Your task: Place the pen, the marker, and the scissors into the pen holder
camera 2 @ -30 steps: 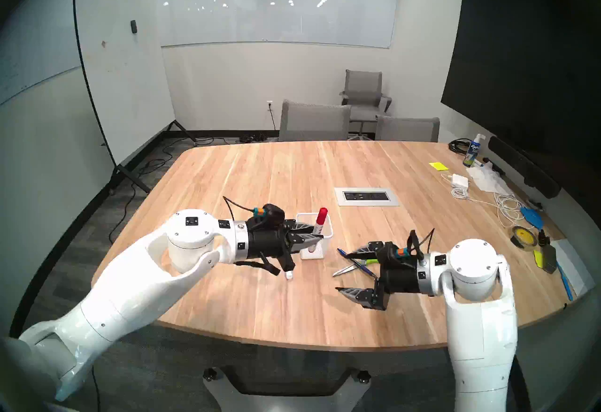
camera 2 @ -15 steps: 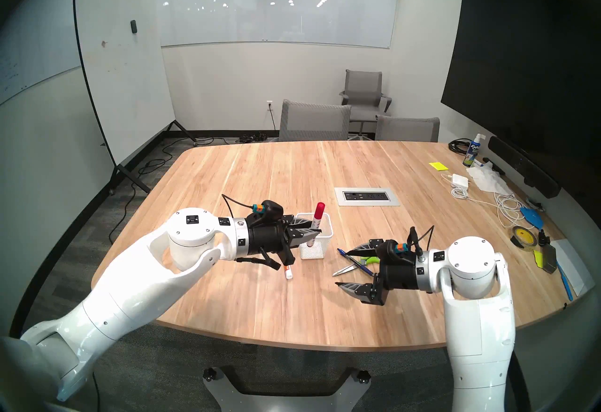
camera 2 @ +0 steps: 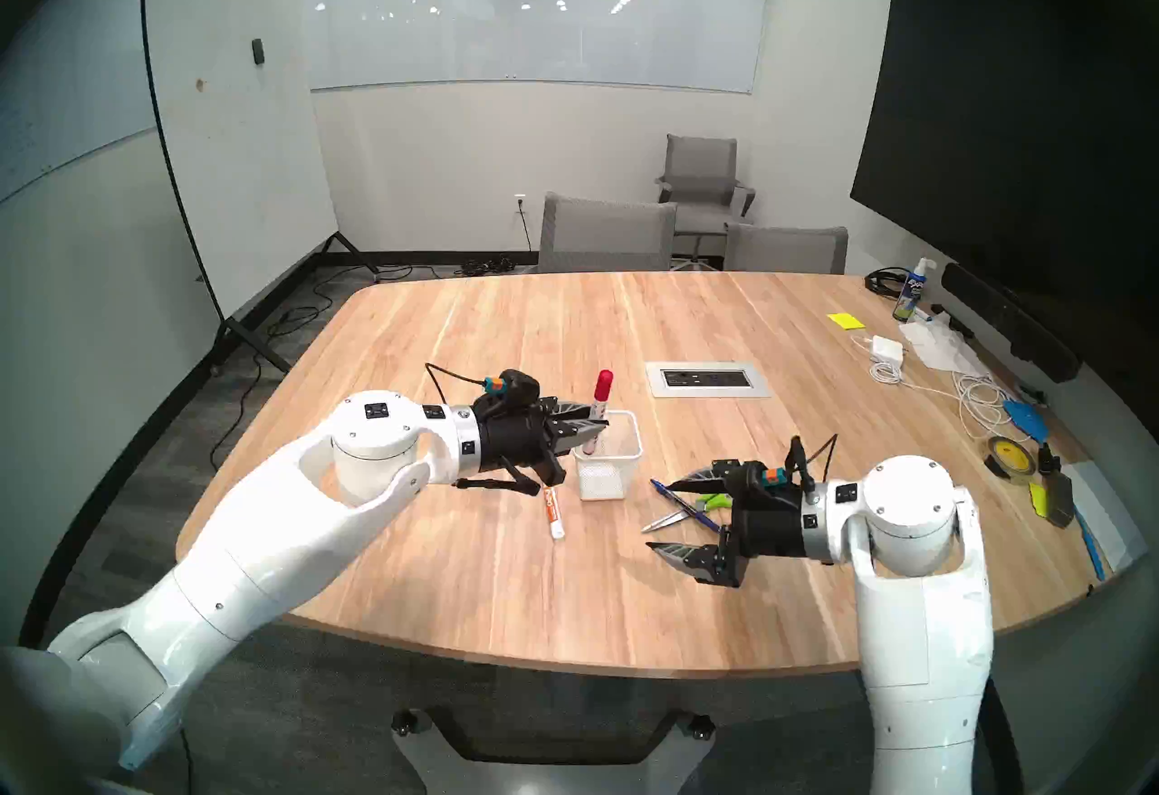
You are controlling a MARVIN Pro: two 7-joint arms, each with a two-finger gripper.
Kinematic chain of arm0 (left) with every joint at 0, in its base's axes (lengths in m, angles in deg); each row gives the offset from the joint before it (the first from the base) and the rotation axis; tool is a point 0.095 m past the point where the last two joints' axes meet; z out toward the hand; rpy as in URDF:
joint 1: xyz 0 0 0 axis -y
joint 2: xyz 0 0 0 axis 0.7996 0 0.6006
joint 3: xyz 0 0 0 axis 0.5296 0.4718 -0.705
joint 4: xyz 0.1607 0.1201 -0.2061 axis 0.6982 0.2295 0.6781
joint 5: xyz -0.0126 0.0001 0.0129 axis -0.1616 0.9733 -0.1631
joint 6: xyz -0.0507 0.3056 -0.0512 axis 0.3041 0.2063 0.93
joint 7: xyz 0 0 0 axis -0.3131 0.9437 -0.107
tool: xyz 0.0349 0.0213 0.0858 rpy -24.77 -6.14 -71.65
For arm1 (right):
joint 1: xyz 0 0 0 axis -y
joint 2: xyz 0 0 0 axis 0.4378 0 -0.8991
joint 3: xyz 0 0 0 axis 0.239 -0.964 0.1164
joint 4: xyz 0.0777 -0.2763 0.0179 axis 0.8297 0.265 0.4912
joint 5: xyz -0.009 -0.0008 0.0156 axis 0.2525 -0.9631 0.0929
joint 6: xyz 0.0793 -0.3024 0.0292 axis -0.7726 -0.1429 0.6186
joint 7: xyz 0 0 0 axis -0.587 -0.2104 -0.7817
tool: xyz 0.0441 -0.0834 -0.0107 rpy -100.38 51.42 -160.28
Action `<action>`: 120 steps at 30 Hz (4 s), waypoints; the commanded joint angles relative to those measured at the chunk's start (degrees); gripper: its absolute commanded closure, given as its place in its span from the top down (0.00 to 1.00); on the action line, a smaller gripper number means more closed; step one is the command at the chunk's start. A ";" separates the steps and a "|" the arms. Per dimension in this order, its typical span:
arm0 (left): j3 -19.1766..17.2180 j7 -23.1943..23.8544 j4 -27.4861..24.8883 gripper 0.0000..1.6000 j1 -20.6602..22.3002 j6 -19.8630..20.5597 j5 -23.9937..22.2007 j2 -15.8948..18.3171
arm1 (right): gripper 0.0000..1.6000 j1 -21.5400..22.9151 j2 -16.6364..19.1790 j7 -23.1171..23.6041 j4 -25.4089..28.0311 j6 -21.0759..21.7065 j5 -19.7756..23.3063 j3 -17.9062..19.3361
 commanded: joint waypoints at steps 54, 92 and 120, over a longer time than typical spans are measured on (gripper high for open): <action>3.32 6.17 14.77 0.00 8.98 2.34 -0.10 -7.35 | 1.00 0.69 -0.10 0.52 0.79 -0.37 0.21 0.28; 2.95 7.01 18.91 0.00 10.94 1.94 -0.15 -7.84 | 1.00 0.76 -0.32 0.73 0.78 -0.44 -0.01 0.41; 3.03 7.85 20.65 0.31 12.15 2.75 -0.17 -8.89 | 1.00 0.81 -0.48 0.87 0.78 -0.48 -0.15 0.50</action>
